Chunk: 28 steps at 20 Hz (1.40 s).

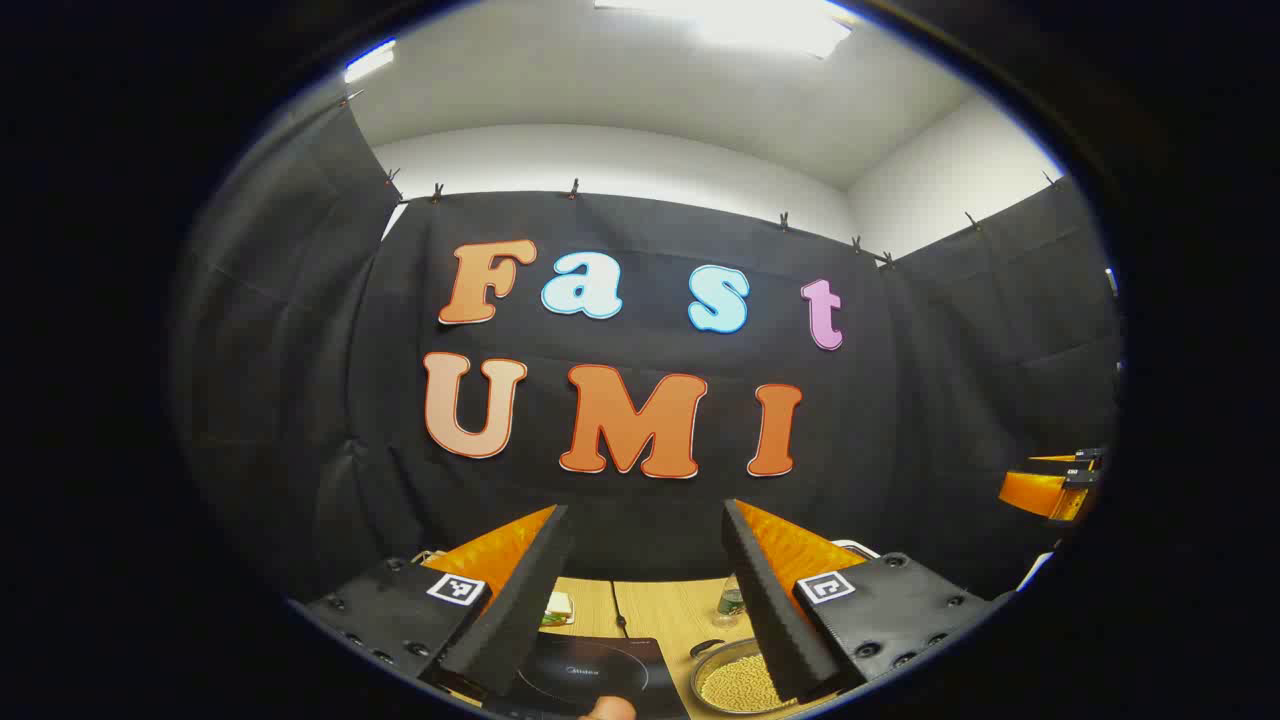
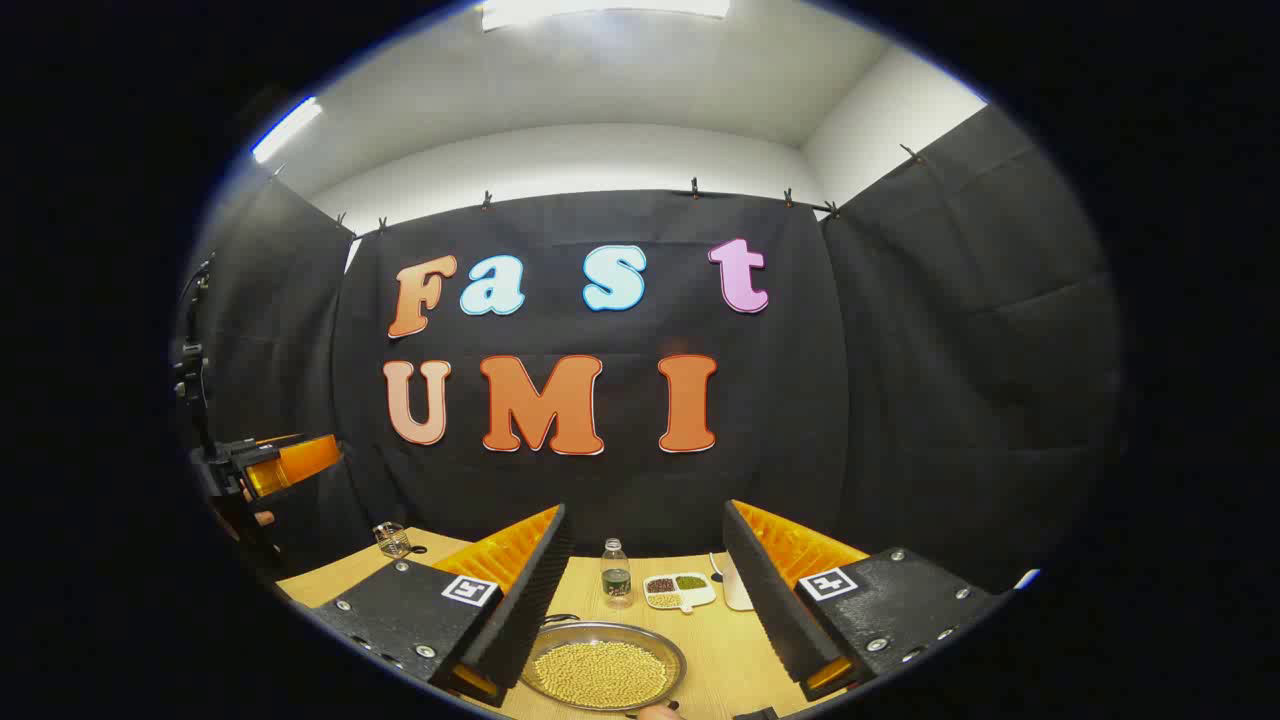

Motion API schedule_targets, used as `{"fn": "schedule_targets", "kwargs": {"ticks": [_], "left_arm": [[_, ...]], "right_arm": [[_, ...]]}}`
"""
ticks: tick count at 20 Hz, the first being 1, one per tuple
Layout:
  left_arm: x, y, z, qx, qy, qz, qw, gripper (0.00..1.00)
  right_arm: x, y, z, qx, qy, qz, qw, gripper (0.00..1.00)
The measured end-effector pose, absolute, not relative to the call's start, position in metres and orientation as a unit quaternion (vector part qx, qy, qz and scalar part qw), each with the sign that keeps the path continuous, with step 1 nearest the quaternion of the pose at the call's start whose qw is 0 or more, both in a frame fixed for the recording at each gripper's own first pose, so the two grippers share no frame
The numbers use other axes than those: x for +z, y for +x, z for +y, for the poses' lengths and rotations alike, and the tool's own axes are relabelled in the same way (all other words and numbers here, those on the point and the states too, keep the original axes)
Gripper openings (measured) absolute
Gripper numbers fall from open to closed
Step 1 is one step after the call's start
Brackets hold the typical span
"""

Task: First push the handle of the pot to place it horizontally, then grasp the pot with both hands and set it on the induction cooktop.

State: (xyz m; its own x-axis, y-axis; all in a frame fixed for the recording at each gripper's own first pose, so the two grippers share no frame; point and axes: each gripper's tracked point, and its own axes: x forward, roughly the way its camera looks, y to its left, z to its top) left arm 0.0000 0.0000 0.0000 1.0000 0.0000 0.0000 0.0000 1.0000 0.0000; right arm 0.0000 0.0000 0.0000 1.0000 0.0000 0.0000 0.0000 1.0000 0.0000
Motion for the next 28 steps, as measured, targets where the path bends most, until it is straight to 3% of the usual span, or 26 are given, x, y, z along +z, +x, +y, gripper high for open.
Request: {"fn": "schedule_targets", "kwargs": {"ticks": [25, 26, 27, 28], "left_arm": [[0.018, -0.013, -0.006, -0.010, 0.003, -0.015, 1.000, 0.98], [0.018, -0.013, -0.005, -0.011, 0.001, -0.015, 1.000, 0.99], [0.016, -0.012, -0.006, -0.011, 0.000, -0.013, 1.000, 0.99], [0.015, -0.012, -0.006, -0.013, 0.000, -0.012, 1.000, 0.98]], "right_arm": [[0.002, -0.003, -0.004, 0.003, 0.010, -0.013, 1.000, 0.92], [0.000, -0.003, -0.003, 0.004, 0.008, -0.012, 1.000, 0.96], [0.000, -0.003, -0.002, 0.006, 0.006, -0.011, 1.000, 0.88], [-0.001, -0.003, 0.000, 0.008, 0.005, -0.011, 1.000, 0.87]]}}
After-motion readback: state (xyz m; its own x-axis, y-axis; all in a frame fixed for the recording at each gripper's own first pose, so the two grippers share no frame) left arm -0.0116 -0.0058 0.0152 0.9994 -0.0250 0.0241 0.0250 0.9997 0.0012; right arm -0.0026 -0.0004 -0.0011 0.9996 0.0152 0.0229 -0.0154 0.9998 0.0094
